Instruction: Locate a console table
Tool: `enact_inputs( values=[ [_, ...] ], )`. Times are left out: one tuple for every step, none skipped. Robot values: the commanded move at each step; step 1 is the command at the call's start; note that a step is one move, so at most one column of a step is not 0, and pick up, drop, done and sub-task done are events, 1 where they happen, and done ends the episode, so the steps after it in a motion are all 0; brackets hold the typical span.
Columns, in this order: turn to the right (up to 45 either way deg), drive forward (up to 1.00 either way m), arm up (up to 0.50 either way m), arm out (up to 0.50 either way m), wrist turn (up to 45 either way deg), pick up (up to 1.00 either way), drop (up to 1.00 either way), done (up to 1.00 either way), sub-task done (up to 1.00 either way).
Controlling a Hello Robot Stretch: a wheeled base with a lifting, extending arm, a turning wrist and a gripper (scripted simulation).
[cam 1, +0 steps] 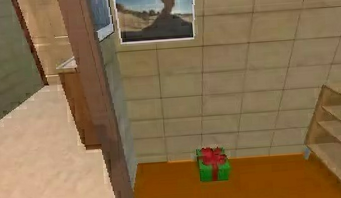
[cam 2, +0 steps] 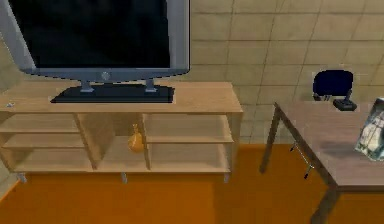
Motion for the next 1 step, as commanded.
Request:
enact_inputs(
  values=[
    [0.0, 0.25, 0.00, 0.00, 0.0, 0.00, 0.00, 0.00, 0.00]
  ],
)
